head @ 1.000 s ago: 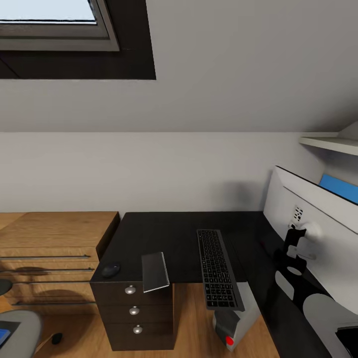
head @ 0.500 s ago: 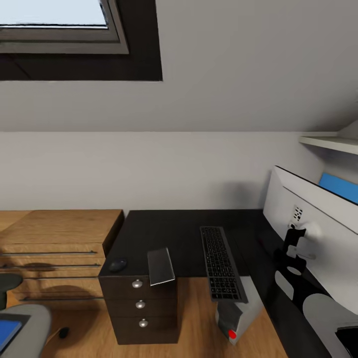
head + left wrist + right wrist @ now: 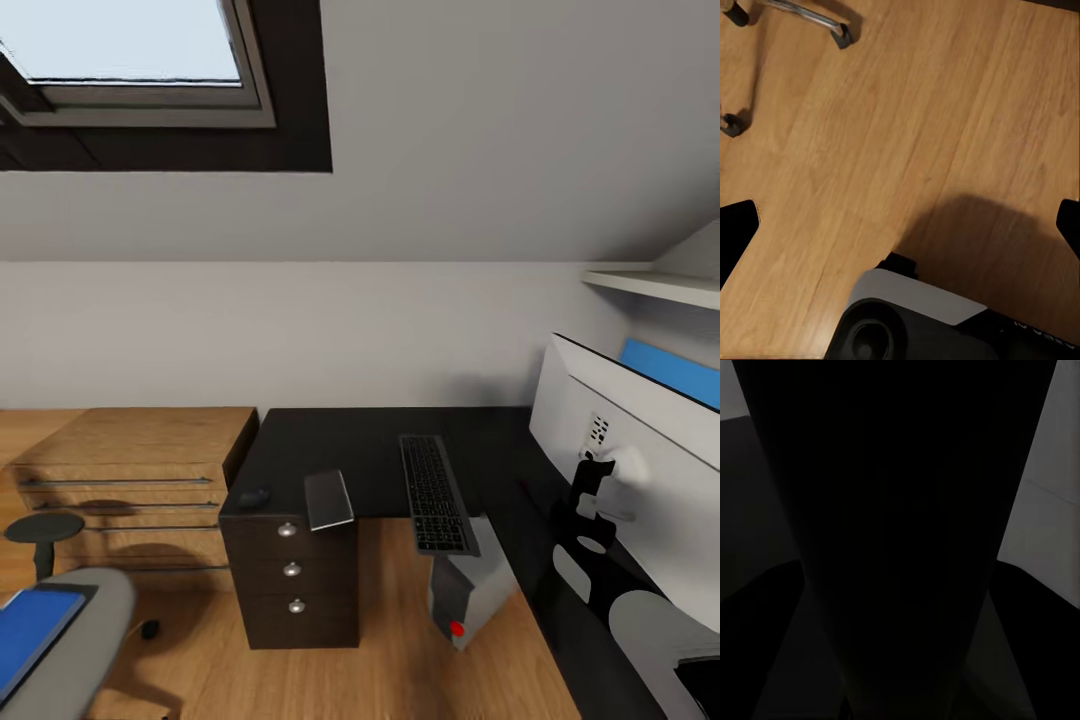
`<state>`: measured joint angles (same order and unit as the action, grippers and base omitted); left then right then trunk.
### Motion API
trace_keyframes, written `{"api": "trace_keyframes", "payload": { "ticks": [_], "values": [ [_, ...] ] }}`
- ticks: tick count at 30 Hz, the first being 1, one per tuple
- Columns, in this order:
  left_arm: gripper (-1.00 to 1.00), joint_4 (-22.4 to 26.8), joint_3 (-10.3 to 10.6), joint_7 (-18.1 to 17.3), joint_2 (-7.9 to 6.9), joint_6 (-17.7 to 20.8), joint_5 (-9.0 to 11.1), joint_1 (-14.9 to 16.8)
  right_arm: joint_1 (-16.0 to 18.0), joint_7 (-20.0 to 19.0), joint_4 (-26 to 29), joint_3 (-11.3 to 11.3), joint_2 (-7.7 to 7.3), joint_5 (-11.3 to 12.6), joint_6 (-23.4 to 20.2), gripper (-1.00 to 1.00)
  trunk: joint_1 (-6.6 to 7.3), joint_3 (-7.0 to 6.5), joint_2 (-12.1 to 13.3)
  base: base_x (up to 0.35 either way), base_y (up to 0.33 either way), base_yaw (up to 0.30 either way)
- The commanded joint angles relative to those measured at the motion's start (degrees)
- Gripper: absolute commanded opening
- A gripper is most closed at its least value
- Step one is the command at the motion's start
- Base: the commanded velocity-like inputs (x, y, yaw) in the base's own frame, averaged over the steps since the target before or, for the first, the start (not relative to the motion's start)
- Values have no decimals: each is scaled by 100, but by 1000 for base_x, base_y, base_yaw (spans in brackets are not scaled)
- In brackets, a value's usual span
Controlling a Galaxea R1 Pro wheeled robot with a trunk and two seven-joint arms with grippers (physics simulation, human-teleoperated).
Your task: In the bedroom, organize the workspace by keeping the computer under the desk, ensuring the monitor is on the desk, placing the keyboard on the desk next to the monitor, placing the mouse on the desk next to the keyboard, moving the folder from the swivel chair onto the desk next to the mouse, stacking the notebook on top of the folder with the pen on top of the notebook, and positioning the swivel chair next to the desk.
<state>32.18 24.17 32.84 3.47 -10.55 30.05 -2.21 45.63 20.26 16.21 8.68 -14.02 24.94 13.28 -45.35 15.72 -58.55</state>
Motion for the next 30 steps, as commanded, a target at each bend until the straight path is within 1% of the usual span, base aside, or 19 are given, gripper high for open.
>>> {"api": "trace_keyframes", "payload": {
  "ticks": [1, 30],
  "values": [
    [100, 7, 35, 30, -5, -35, 62, 2, 9, 24, 5, 73, -4, 20, 25, -100, 3, 5, -5, -340, 0, 0],
    [100, 7, 35, 27, -5, -26, 56, 2, 9, 31, 5, 88, -4, 20, 17, -100, 3, 5, -5, -341, 0, 0]
  ]
}}
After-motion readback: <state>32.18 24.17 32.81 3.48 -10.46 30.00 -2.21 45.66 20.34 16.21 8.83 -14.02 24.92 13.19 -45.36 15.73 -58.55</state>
